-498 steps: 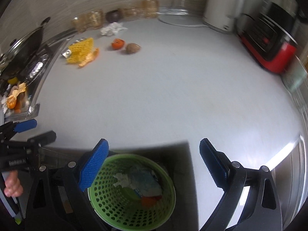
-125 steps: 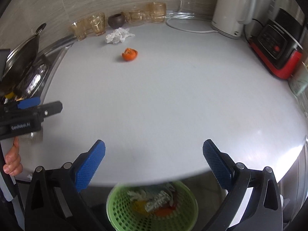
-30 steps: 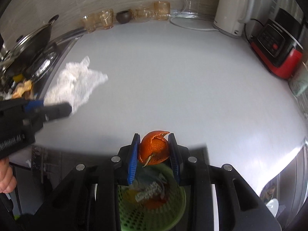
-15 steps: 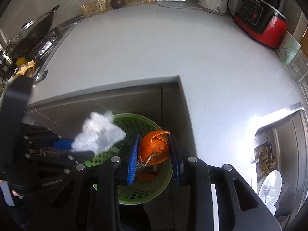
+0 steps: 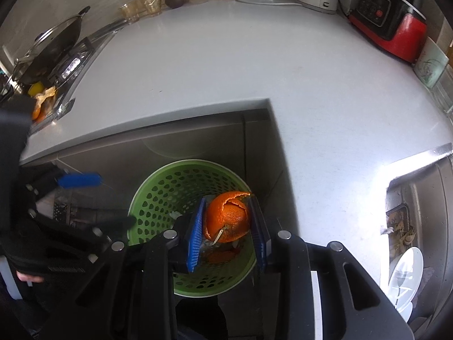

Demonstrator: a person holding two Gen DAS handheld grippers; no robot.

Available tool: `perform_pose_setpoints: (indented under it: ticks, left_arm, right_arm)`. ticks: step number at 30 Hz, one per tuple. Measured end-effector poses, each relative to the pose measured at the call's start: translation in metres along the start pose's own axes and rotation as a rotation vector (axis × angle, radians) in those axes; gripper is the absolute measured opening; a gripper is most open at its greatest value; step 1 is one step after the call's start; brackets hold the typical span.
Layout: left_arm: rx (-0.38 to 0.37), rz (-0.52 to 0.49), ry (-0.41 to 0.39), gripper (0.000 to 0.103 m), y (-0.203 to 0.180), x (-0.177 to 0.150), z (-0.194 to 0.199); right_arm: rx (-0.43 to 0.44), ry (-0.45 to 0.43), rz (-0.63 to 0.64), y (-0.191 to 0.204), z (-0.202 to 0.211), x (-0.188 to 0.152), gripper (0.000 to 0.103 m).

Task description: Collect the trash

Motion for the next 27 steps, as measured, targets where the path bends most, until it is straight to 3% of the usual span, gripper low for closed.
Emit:
perform_pose_setpoints:
  ticks: [6,7,9,10,18,27]
  left_arm:
    - [0.105,0.066,-0.007,0.088,0.034,0.003,0.014]
    - [0.119,0.079,-0.003,0.088,0.041,0.001,0.015]
    - [0.133,0.1,0.002,0.088,0.049,0.0,0.016]
    - [0.128,0.115,0.007,0.089,0.056,-0.002,0.015]
    - [0.138,0.129,0.017,0.089,0.076,0.001,0.013]
    - [0.168,0.144,-0.08,0.089,0.103,0.041,0.037]
  right_arm:
    - [0.01,0.062,0.031,0.014,-0.026,-0.006,0.037]
    - [0.011,0.073,0.033,0.016,-0.031,-0.007,0.043]
    - [-0.001,0.085,0.028,0.02,-0.04,-0.011,0.085]
    - [-0.014,0.085,0.027,0.021,-0.043,-0.012,0.09]
    - [-0.054,0.127,0.008,0.028,-0.059,-0.004,0.095]
    - [-0.078,-0.015,-0.093,0.026,-0.027,0.067,0.1]
Point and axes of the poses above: each gripper's, at about its wrist camera, not at the fingertips, and z roughly against the way its jaws point, y to its left, x to its top, the point moved 1 cm from there along -z, roughly the way its jaws point, and after that the axes turned 13 degrees about -z, right-handed, at the moved point
